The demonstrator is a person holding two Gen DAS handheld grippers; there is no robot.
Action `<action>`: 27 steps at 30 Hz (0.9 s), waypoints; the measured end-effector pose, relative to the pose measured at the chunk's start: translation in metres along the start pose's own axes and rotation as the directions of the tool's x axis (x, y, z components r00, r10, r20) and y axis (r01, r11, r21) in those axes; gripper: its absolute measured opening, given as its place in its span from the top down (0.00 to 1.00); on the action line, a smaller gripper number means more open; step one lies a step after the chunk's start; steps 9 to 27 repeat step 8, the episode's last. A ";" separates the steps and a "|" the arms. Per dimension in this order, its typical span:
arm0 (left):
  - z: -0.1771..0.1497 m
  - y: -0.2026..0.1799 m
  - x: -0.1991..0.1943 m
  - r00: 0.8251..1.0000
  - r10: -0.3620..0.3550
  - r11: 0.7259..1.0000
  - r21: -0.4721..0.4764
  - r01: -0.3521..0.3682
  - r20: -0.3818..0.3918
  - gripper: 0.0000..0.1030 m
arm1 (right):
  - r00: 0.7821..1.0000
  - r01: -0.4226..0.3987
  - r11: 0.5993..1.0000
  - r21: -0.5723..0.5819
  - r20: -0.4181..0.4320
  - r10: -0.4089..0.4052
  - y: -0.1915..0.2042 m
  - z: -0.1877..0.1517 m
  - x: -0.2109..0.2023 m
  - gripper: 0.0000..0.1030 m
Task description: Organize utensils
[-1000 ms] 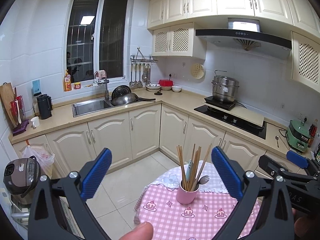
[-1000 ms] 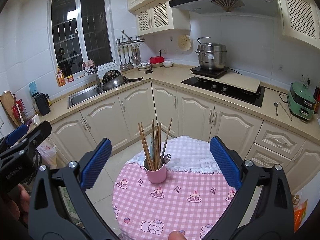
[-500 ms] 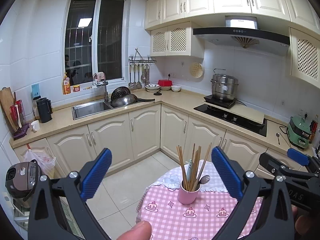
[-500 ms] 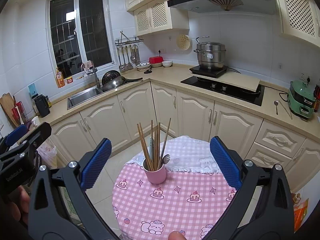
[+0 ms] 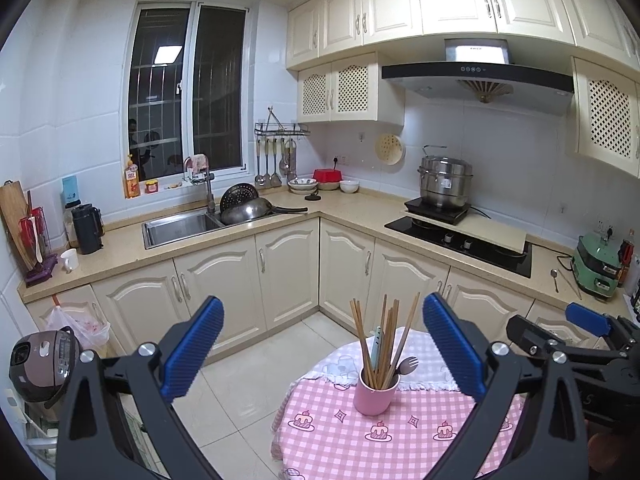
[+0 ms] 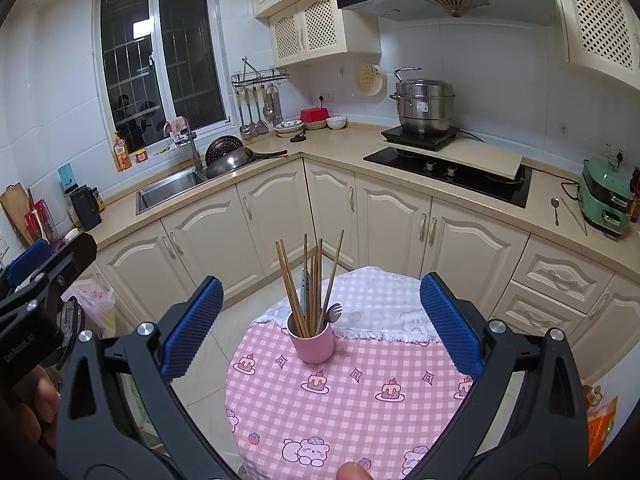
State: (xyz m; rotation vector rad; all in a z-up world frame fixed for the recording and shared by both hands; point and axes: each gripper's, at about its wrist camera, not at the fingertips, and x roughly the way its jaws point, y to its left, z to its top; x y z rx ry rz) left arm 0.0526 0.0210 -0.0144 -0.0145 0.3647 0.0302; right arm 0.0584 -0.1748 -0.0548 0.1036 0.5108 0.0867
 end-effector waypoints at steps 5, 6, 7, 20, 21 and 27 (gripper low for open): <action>0.000 -0.004 0.002 1.000 0.008 1.000 0.021 -0.008 -0.004 0.05 | 1.000 0.000 1.000 -0.002 0.002 0.000 0.001 -0.001 0.001 0.06; 0.000 -0.004 0.001 1.000 0.010 1.000 0.022 -0.009 -0.002 0.05 | 1.000 0.000 1.000 -0.002 0.003 0.000 0.001 -0.001 0.001 0.06; 0.001 -0.005 0.001 1.000 0.010 1.000 0.022 -0.010 -0.001 0.05 | 1.000 0.000 1.000 -0.003 0.001 0.000 0.001 -0.001 0.001 0.06; 0.001 -0.005 0.002 1.000 0.009 1.000 0.021 -0.009 -0.002 0.05 | 1.000 0.000 1.000 -0.002 0.000 0.000 0.001 -0.001 0.001 0.06; 0.001 -0.005 0.002 1.000 0.009 1.000 0.021 -0.009 -0.002 0.05 | 1.000 0.000 1.000 -0.002 0.000 0.000 0.001 -0.001 0.001 0.06; 0.001 -0.005 0.002 1.000 0.009 1.000 0.021 -0.009 -0.002 0.05 | 1.000 0.000 1.000 -0.002 0.000 0.000 0.001 -0.001 0.001 0.06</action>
